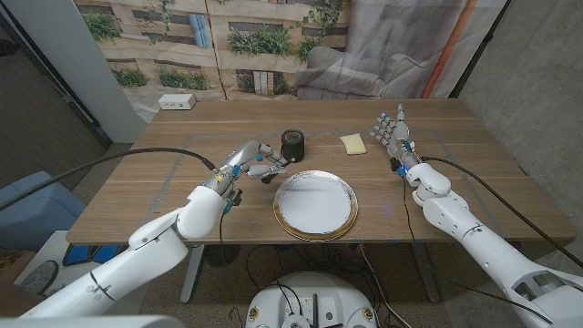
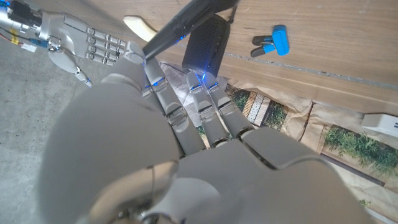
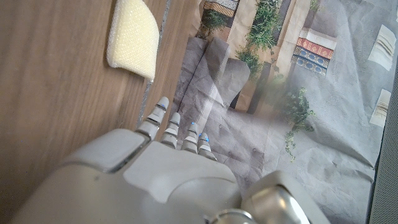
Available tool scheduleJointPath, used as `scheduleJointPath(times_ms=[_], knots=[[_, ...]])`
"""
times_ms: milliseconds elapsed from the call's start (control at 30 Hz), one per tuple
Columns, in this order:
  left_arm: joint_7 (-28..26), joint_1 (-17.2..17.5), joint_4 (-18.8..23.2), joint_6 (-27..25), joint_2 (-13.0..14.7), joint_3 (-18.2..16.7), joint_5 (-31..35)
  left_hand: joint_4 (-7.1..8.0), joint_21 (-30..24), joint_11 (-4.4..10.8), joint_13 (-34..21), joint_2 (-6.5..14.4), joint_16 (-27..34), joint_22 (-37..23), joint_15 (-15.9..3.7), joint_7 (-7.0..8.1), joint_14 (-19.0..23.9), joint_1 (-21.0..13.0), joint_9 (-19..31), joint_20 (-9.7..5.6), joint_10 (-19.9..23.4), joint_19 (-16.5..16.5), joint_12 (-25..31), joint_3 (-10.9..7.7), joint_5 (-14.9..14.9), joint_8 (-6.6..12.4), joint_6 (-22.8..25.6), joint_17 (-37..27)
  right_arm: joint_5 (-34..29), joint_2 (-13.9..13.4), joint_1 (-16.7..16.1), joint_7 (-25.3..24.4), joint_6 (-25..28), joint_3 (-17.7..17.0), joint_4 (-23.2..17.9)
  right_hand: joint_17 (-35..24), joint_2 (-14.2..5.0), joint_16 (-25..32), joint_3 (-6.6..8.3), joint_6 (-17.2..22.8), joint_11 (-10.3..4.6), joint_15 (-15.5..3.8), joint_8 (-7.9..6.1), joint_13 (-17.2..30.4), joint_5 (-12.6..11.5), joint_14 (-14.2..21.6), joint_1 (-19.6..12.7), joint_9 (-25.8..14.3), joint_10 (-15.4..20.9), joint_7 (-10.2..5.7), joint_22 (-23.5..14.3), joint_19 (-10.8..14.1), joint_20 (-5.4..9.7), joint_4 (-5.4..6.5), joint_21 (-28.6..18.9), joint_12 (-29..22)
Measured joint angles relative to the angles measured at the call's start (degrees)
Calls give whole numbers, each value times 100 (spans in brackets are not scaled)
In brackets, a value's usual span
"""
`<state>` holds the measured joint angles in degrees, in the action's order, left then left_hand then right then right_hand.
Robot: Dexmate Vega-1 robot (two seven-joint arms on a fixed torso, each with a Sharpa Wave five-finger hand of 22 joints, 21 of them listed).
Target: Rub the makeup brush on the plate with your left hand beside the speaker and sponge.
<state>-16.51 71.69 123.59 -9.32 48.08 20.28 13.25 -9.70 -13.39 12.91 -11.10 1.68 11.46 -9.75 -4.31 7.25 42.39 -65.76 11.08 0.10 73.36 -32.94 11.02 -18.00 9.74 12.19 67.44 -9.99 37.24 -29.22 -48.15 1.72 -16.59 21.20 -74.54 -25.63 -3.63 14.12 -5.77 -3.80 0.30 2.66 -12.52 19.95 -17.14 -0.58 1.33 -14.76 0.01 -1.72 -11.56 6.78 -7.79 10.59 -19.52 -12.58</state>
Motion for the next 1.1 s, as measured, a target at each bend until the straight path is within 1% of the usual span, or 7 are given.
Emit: scheduleJointPath(times_ms=[200,300,467,667,700,1000,1100], knots=[[-12,-103,-58,42,-197,152,-280,-4,30,-1,-13,0,-7,0,0,0,0,0,0,0,-1,0,24,45,-1,0,0,0,0,0,0,0,0,0,2,0,0,0,0,0,0,0,0,0,0,0,0,0,0,0,0,0,0,0,0,0],[-12,-139,-78,46,-268,208,-369,7,100,-1,-21,0,-27,0,0,0,0,0,-1,-74,-1,75,24,69,-2,0,0,0,0,0,0,0,0,0,3,0,0,0,0,0,0,0,0,0,0,0,0,0,0,0,0,0,0,0,0,0],[-12,-197,-119,45,-395,335,-595,42,180,-1,-24,-1,-80,1,20,23,-106,1,-2,-73,-1,281,24,106,-4,0,22,13,0,0,0,0,-1,0,4,0,0,0,0,0,0,0,0,0,0,0,0,0,0,0,0,0,0,0,0,0],[-12,-245,-180,38,-509,458,-642,42,245,-2,-25,-1,-110,-27,38,69,-209,1,-3,-187,-2,469,24,153,19,-1,27,13,0,0,0,1,-2,0,4,0,0,0,0,0,0,0,0,0,0,0,0,0,0,0,0,0,0,0,0,0],[-15,-251,-188,-4,-519,470,-857,42,244,-2,-24,-1,-110,-27,22,74,-226,1,-4,-177,-2,499,24,153,23,-1,32,13,0,0,0,1,-2,0,5,0,0,0,0,0,0,0,0,0,0,0,0,0,0,0,0,0,0,0,0,0],[-17,-374,-387,-11,-680,688,-1080,44,244,9,-5,-1,-132,-27,61,187,-412,1,-5,-161,-33,636,24,202,23,-1,1,13,0,0,1,4,-4,0,6,0,0,0,0,0,0,0,0,0,0,0,0,0,0,0,0,0,0,0,0,0],[-16,-409,-441,10,-719,746,-1214,45,244,8,0,-2,-132,-27,76,187,-427,1,-4,-182,-33,657,23,202,23,-1,1,13,1,-1,1,5,-5,0,8,0,0,0,0,0,0,0,0,1,0,0,0,0,0,0,0,0,0,0,0,0]])
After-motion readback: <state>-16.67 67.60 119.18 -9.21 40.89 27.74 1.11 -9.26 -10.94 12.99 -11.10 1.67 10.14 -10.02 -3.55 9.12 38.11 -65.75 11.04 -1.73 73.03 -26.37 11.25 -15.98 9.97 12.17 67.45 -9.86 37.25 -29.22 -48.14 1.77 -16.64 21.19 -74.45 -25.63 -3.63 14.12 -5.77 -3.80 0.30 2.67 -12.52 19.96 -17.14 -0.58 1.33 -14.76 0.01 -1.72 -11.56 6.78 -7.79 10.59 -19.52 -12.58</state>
